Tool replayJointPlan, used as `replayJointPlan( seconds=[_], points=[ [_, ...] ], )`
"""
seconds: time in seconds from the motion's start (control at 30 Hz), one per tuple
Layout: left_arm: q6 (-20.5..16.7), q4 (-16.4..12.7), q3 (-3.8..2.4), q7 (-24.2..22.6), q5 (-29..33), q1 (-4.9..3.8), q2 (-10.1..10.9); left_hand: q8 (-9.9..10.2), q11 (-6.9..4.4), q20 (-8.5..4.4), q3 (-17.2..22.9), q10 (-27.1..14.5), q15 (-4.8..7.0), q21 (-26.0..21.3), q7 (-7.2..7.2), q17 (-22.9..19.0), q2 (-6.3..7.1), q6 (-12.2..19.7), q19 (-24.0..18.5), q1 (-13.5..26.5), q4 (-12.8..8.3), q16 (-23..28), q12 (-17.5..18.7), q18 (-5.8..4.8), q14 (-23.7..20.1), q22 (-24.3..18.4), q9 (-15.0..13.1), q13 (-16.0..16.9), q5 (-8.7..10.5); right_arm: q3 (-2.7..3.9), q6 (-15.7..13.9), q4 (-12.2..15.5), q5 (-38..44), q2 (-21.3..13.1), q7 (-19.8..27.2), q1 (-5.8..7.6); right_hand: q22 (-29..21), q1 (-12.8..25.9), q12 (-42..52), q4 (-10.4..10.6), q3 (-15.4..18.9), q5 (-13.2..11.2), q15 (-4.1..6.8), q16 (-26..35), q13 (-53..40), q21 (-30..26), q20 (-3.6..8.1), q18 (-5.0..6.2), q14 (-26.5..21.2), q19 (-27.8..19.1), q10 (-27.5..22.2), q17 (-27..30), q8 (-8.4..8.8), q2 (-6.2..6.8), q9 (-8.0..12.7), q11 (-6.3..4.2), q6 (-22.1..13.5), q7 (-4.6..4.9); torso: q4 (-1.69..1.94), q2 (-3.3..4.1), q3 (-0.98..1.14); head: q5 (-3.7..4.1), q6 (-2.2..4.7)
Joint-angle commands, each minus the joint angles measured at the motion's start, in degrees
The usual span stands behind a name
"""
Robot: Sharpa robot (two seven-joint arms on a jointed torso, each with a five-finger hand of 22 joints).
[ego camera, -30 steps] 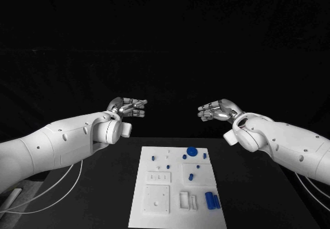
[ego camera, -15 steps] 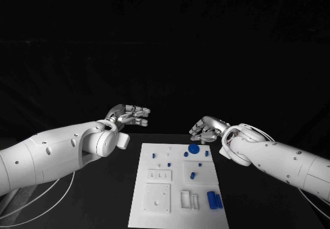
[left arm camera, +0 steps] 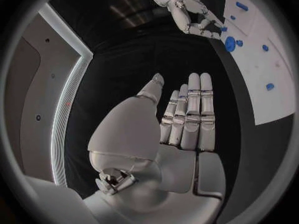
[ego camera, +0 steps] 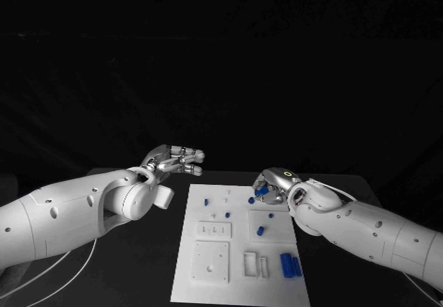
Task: Assemble the parts on the task board
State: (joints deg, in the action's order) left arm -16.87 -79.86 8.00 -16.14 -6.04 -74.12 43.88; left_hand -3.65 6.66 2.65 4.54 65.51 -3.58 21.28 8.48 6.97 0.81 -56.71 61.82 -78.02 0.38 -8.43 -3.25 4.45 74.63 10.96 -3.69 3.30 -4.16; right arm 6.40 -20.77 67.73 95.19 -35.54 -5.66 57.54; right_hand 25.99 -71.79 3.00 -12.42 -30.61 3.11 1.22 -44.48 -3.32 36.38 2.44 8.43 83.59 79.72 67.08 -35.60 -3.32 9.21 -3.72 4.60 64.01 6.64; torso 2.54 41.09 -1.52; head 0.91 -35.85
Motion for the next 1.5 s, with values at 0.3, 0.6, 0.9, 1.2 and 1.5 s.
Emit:
replayJointPlan(
  seconds=[0.3, 0.6, 0.9, 1.2, 1.5],
  points=[
    [2.3, -1.7, -0.1, -0.6, -0.6, -0.04, 0.1, 0.1, 0.17, 0.14, -0.4, -1.0, -0.2, 0.3, 0.21, 0.2, 0.02, 0.1, -0.3, 0.6, -0.4, -0.6, -0.1, 0.05, -0.3, 0.0, -0.1, 0.1, 0.21, 0.04, -4.4, -2.0, 7.8, 1.6, -6.2, -0.59, 1.9, -0.3, 0.3, 1.1, -1.7, -0.3, 0.04, -0.3, -0.1, -0.5, 0.13, 0.27, -0.4, -0.3, -0.2, 0.1, -0.31, 1.86, 0.0, 0.04, -0.3, 0.12, 0.71, 2.57, -0.44, 0.81, 0.79],
    [2.6, -2.0, -0.18, -0.5, -0.8, -0.08, 0.0, 0.1, 0.19, 0.16, -0.4, -1.1, -0.2, 0.4, 0.2, 0.2, -0.06, 0.1, -0.3, 0.6, -0.4, -0.6, -0.1, 0.1, -0.3, 0.0, -0.1, 0.1, 0.18, 0.03, -4.6, -3.5, 8.9, 2.7, -7.0, -0.79, 4.4, -0.6, 0.3, 1.5, -3.0, -0.4, 0.14, -0.6, -0.1, -1.0, 0.25, 0.25, -0.4, -0.4, 0.3, -0.1, -0.28, 2.14, 0.0, -0.12, -0.1, 0.05, 0.87, 3.45, -0.6, 0.85, 1.13],
    [2.9, -1.8, -0.2, -0.4, -0.8, -0.1, -0.2, 0.1, 0.2, 0.2, -0.5, -1.1, -0.23, 0.5, 0.2, 0.2, -0.21, 0.1, -0.4, 0.7, -0.4, -0.7, -0.1, 0.12, -0.4, -0.1, -0.1, 0.1, 0.21, 0.02, -4.3, -4.4, 9.1, 3.4, -7.3, -0.94, 5.5, -0.4, 0.3, 1.6, -3.4, -0.3, 0.24, -0.6, -0.1, -1.5, 0.34, 0.17, -0.4, -0.3, 0.9, -0.1, -0.29, 2.1, 0.0, -0.26, 0.1, -0.01, 1.04, 4.23, -0.7, 0.6, 1.14],
    [3.1, -1.7, -0.2, -0.1, -0.8, -0.1, -0.3, 0.1, 0.21, 0.21, -0.6, -1.2, -0.23, 0.5, 0.21, 0.2, -0.22, 0.1, -0.4, 0.8, -0.5, -0.7, -0.1, 0.13, -0.4, -0.1, 0.0, 0.1, 0.35, 0.01, -3.6, -4.7, 9.1, 3.9, -7.1, -1.2, 7.0, -0.4, 0.3, 1.5, -3.7, -0.3, 0.41, -1.0, -0.1, -2.0, 0.5, -0.06, -0.4, 0.0, 2.1, -0.3, -0.31, 1.66, -0.1, -0.6, 0.8, -0.22, 1.08, 4.86, -0.78, 0.72, 1.28],
    [3.2, -1.4, -0.2, 0.1, -0.8, -0.1, -0.3, 0.1, 0.21, 0.21, -0.6, -1.2, -0.23, 0.5, 0.21, 0.2, -0.22, 0.1, -0.4, 0.8, -0.5, -0.7, -0.1, 0.13, -0.4, -0.1, 0.0, 0.1, 0.35, -0.01, -3.1, -4.7, 9.1, 4.0, -7.0, -1.38, 8.8, -0.4, 0.3, 1.2, -3.8, -0.3, 0.59, -1.5, -0.1, -2.4, 0.68, -0.23, -0.5, 0.2, 3.3, -0.4, -0.3, 1.08, -0.1, -0.94, 1.3, -0.37, 1.08, 5.15, -0.82, 0.87, 1.22]
  ],
)
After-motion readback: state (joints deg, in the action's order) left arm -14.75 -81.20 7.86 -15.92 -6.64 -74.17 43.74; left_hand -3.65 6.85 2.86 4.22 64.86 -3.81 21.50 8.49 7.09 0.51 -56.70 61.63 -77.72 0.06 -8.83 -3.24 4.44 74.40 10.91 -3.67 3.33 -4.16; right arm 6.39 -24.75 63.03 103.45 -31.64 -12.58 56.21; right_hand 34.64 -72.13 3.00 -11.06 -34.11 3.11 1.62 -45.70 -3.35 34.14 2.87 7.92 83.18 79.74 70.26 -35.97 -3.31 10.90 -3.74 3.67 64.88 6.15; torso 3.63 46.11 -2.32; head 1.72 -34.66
